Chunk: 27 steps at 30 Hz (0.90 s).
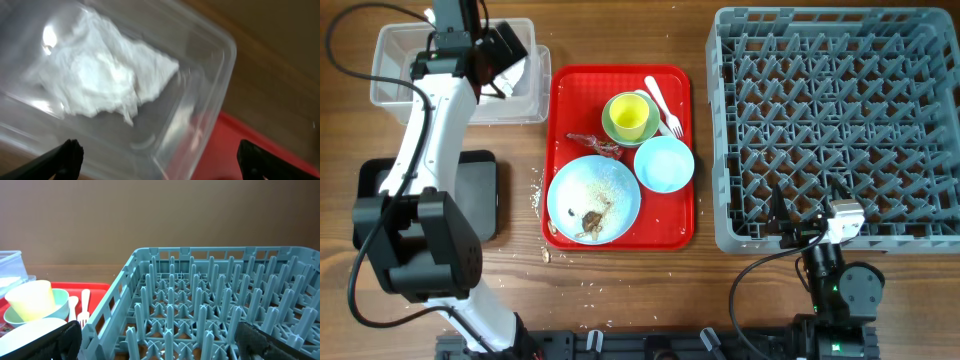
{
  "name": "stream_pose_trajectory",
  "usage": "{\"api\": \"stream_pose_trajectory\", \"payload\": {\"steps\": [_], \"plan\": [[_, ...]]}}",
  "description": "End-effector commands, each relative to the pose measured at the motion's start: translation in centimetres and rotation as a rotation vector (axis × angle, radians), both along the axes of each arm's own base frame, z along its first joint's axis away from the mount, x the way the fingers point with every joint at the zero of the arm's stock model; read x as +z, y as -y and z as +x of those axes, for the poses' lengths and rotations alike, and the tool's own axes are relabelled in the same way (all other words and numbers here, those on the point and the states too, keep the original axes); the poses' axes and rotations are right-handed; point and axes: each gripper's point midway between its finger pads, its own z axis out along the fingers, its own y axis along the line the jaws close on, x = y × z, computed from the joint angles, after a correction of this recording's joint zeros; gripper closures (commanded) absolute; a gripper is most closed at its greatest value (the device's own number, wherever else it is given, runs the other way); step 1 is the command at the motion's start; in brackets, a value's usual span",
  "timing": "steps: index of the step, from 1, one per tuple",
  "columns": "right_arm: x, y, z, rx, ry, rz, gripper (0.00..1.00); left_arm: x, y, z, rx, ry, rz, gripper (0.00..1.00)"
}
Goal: Sort waste into correct bins and load items into the dishwasher rack
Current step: 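Lift the wrapper with the left gripper and drop it into the clear bin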
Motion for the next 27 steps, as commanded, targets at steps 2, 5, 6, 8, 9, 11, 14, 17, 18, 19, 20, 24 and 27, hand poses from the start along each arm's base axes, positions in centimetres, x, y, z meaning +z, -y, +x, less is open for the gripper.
{"api": "stream_pose_trajectory", "payload": {"steps": [2,5,6,8,9,11,14,17,18,19,20,24,27], "plan": [[0.0,0.3,0.0,-0.014,0.004,-0.009,0.0,-2.2,6.6,-2.8,-0.152,-0.147,-0.254,0.17],[0.0,0.3,0.0,-0.014,0.004,-0.01,0.0,-4.1,8.5,-5.4,-0.057,-0.271,-0.313,0.19],[0.0,0.3,0.0,-0.014,0.004,-0.01,0.0,-4.6,9.2,-6.0,-0.035,-0.298,-0.329,0.21],[0.0,0.3,0.0,-0.014,0.004,-0.01,0.0,-5.2,10.5,-6.8,0.004,-0.331,-0.357,0.22],[0.0,0.3,0.0,-0.014,0.004,-0.009,0.0,-5.6,11.0,-7.2,0.037,-0.345,-0.366,0.23],[0.0,0.3,0.0,-0.014,0.004,-0.01,0.0,-6.6,11.0,-8.0,0.141,-0.374,-0.354,0.23],[0.0,0.3,0.0,-0.014,0.004,-0.009,0.0,-8.1,10.9,-9.3,0.281,-0.403,-0.34,0.23],[0.0,0.3,0.0,-0.014,0.004,-0.01,0.0,-9.5,11.0,-9.8,0.349,-0.397,-0.331,0.23],[0.0,0.3,0.0,-0.014,0.004,-0.009,0.0,-9.9,11.2,-9.9,0.366,-0.396,-0.34,0.23],[0.0,0.3,0.0,-0.014,0.004,-0.009,0.0,-10.1,11.2,-9.8,0.379,-0.391,-0.35,0.24],[0.0,0.3,0.0,-0.014,0.004,-0.009,0.0,-10.5,11.5,-9.7,0.381,-0.378,-0.358,0.25],[0.0,0.3,0.0,-0.014,0.004,-0.009,0.0,-12.1,12.1,-9.5,0.429,-0.343,-0.404,0.27],[0.0,0.3,0.0,-0.014,0.004,-0.009,0.0,-12.8,12.5,-9.2,0.432,-0.313,-0.428,0.29]]}}
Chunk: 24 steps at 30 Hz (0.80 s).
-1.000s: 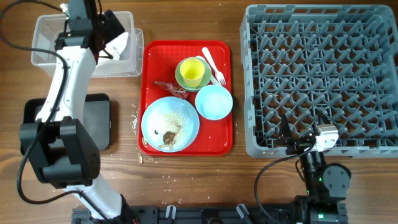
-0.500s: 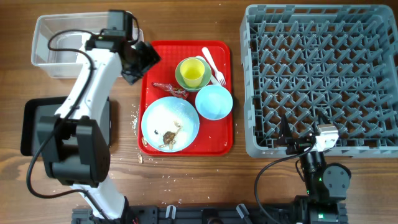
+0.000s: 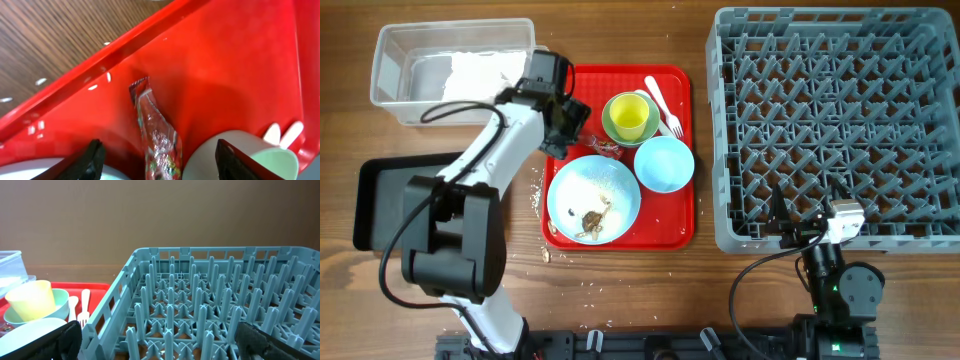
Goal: Sort waste into correct bins and load items into the dishwasher rack
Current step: 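Lift the wrapper with the left gripper and drop it into the clear bin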
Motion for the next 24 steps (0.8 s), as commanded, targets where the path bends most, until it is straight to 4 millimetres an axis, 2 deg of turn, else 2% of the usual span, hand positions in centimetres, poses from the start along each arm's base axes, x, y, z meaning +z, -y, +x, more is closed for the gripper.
{"api": "stream_pose_trajectory", "payload": {"steps": [1,7,10,13,17,19,20,21,24], "plan": [[0.0,0.3,0.0,-0.014,0.004,-0.009,0.0,-1.7,0.3,-0.3,0.061,-0.005,-0.009,0.29],[0.0,0.3,0.0,-0.014,0.004,-0.009,0.0,-2.8,0.8,0.2,0.051,0.024,0.031,0.34],[0.0,0.3,0.0,-0.014,0.004,-0.01,0.0,-3.9,0.9,0.4,0.051,0.016,0.028,0.41],[0.0,0.3,0.0,-0.014,0.004,-0.009,0.0,-4.2,1.0,0.2,0.047,0.005,0.025,0.42],[0.0,0.3,0.0,-0.014,0.004,-0.009,0.0,-4.2,0.7,0.3,0.052,0.008,0.04,0.66],[0.0,0.3,0.0,-0.014,0.004,-0.009,0.0,-4.2,0.4,0.4,0.055,0.013,0.054,0.72],[0.0,0.3,0.0,-0.014,0.004,-0.009,0.0,-4.1,0.4,0.5,0.053,0.017,0.053,0.87],[0.0,0.3,0.0,-0.014,0.004,-0.009,0.01,-3.8,0.4,0.5,0.054,0.022,0.053,0.96],[0.0,0.3,0.0,-0.014,0.004,-0.01,0.0,-2.5,0.4,0.9,0.032,0.057,0.056,0.96]]}}
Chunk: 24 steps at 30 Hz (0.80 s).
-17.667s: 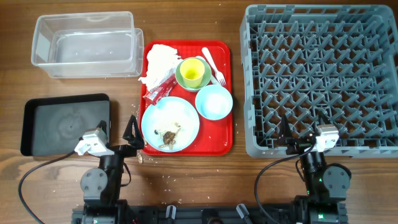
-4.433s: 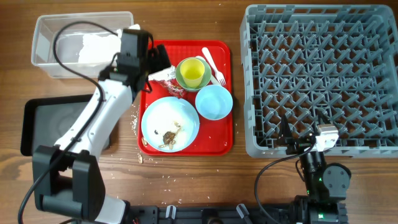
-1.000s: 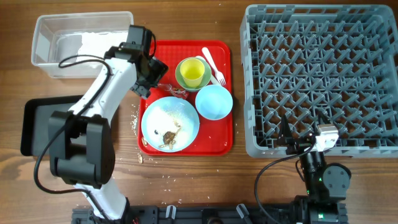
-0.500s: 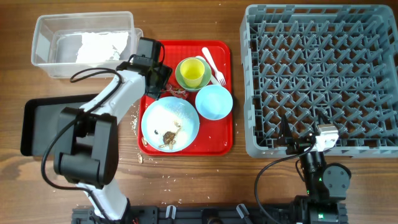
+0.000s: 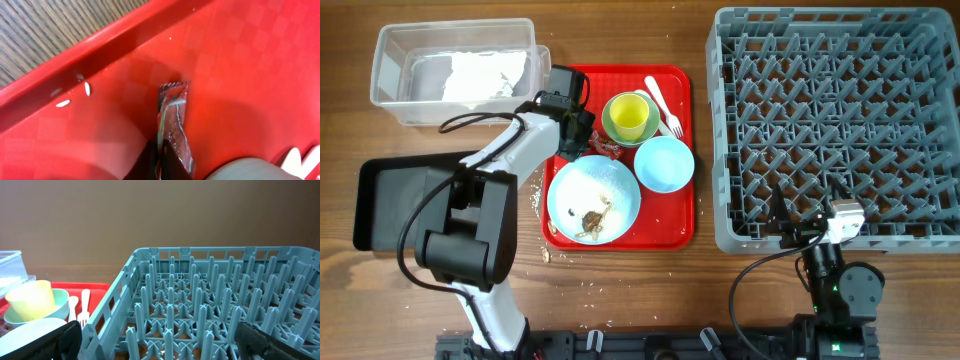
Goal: Sort waste into correct bins and load items into the dishwasher rack
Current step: 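Lift the wrapper with the left gripper and drop it into the clear bin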
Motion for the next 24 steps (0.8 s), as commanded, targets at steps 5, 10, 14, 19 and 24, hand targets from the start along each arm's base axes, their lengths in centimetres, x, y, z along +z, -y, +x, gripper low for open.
{"api": "stream_pose_trajectory", "payload": {"steps": [5,10,14,19,24], "plan": [[0.0,0.3,0.0,-0.014,0.004,-0.009,0.0,7.9,-1.5,1.3,-0.032,0.204,0.08,0.96],[0.0,0.3,0.0,-0.014,0.004,-0.009,0.0,14.7,-5.8,2.2,0.121,0.398,0.268,0.96],[0.0,0.3,0.0,-0.014,0.004,-0.009,0.0,17.6,-8.6,3.6,0.233,0.517,0.33,0.96],[0.0,0.3,0.0,-0.014,0.004,-0.009,0.0,19.0,-14.9,5.9,0.274,0.59,0.396,0.96],[0.0,0.3,0.0,-0.014,0.004,-0.01,0.0,18.4,-21.5,6.8,0.359,0.612,0.4,0.96]]}}
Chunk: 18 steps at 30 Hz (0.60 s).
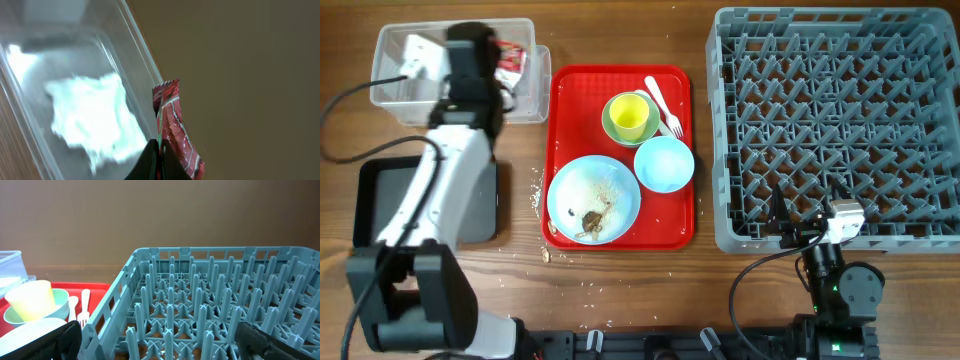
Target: Sort waste into correct bins and load items into the dishwasher rack
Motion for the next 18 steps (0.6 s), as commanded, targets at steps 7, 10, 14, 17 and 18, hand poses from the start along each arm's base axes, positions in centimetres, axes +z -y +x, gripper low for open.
{"api": "stream_pose_trajectory", "payload": {"steps": [7,10,14,17,18], "plan": [[0.0,0.3,0.0,-0.014,0.004,-0.01,0.0,-4.9,-6.4,2.4,-0.029,-0.028,-0.006,0.0],[0.0,0.3,0.0,-0.014,0.004,-0.009,0.0,-4.7,-4.7,2.6,-0.126,-0.037,-0.021,0.0],[0.0,0.3,0.0,-0.014,0.004,-0.009,0.0,-0.7,-1.6,0.7,-0.264,-0.011,-0.096,0.0],[0.0,0.3,0.0,-0.014,0.004,-0.01,0.0,1.4,-0.7,-2.6,-0.279,-0.052,-0.122,0.0],[0.0,0.3,0.0,-0.014,0.004,-0.01,0.0,2.2,-0.7,-4.3,-0.268,-0.076,-0.127,0.0]]}}
